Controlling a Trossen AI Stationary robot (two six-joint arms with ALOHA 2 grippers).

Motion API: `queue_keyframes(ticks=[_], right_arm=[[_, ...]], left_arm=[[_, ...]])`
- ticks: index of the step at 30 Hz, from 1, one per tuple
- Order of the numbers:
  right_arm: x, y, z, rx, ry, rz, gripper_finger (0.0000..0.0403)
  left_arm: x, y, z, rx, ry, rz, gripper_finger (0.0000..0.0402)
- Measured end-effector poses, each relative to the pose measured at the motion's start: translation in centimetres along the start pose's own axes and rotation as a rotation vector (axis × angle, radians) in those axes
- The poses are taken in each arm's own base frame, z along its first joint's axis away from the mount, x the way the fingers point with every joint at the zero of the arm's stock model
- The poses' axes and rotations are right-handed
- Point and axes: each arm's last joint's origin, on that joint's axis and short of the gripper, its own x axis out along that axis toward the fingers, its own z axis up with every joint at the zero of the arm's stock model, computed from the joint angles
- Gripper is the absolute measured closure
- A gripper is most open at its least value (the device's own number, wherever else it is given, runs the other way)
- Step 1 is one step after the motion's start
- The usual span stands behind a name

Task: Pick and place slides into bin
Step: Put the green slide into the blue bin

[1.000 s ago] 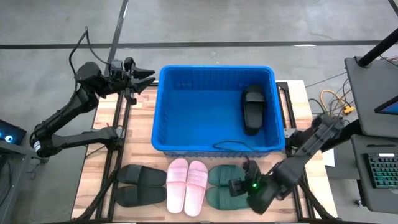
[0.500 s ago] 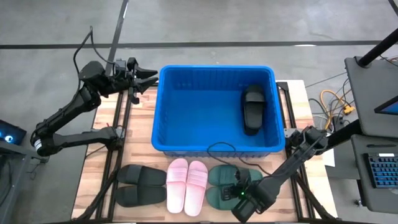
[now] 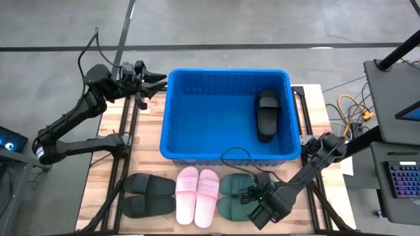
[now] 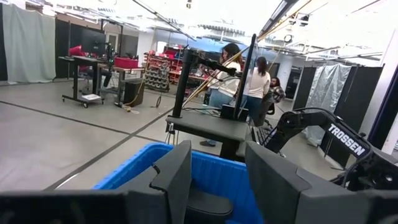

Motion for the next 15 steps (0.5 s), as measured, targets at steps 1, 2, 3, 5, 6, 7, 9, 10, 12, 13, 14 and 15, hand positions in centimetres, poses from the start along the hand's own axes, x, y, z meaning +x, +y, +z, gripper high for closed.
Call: queue_keyframes(ticks=[1, 2, 3, 5, 6, 7, 9, 10, 12, 13, 14, 15], right_arm=[[0.3, 0.1, -0.1, 0.006, -0.002, 0.004, 0.0266], [0.5, 0.3, -0.3, 0.014, -0.006, 0.023, 0.0266], [0.7, 0.5, -0.5, 0.021, -0.011, 0.044, 0.0266], [1.2, 0.7, -0.7, 0.027, -0.025, 0.078, 0.0266], [1.3, 0.7, -0.7, 0.027, -0.033, 0.083, 0.0266], [1.5, 0.7, -0.8, 0.025, -0.039, 0.081, 0.0266], [1.8, 0.5, -0.8, 0.019, -0.047, 0.069, 0.0266], [2.0, 0.4, -0.8, 0.016, -0.051, 0.064, 0.0266], [2.4, 0.2, -0.8, 0.018, -0.054, 0.06, 0.0266], [2.5, 0.2, -0.9, 0.019, -0.052, 0.063, 0.0266], [2.8, 0.2, -1.0, 0.024, -0.047, 0.069, 0.0266], [3.2, 0.2, -1.1, 0.033, -0.039, 0.081, 0.0266]], left_arm=[[0.0, 0.0, 0.0, 0.0, 0.001, 0.0, 0.0265], [0.0, 0.0, 0.0, 0.0, 0.001, 0.0, 0.0265], [0.0, 0.0, 0.0, -0.001, 0.002, 0.0, 0.0265], [0.1, 0.1, -0.1, -0.001, 0.004, 0.0, 0.0265], [0.1, 0.1, -0.1, -0.002, 0.006, 0.001, 0.0265], [0.1, 0.1, -0.1, -0.003, 0.006, 0.001, 0.0265], [0.2, 0.1, -0.1, -0.003, 0.006, 0.0, 0.0265], [0.2, 0.1, -0.1, -0.003, 0.007, -0.001, 0.0265], [0.2, 0.1, -0.1, -0.003, 0.007, -0.001, 0.0265], [0.2, 0.1, -0.1, -0.003, 0.007, -0.001, 0.0265], [0.2, 0.1, -0.1, -0.003, 0.007, -0.001, 0.0265], [0.2, 0.1, -0.1, -0.003, 0.007, -0.001, 0.0265]])
